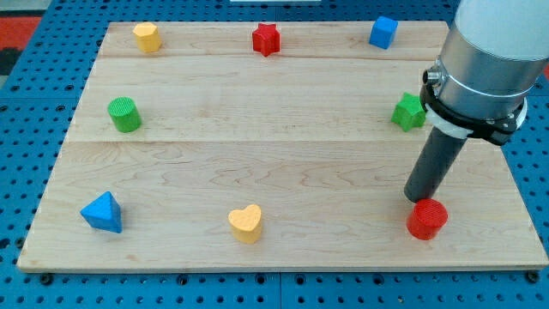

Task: Point your arm at the green star

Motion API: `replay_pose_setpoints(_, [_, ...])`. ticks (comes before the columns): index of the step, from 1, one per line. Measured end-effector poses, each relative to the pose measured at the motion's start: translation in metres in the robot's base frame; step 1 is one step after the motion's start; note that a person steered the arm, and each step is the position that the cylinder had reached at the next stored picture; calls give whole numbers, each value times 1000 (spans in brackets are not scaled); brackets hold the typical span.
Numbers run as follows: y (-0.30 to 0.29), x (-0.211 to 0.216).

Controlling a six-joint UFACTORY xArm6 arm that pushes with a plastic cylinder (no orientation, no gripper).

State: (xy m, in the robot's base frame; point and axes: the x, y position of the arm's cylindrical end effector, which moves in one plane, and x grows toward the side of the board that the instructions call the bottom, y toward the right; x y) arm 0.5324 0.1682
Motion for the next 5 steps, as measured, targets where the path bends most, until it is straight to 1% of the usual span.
replay_pose_setpoints(3, [3, 0])
replay_pose_setpoints(5, [20, 0])
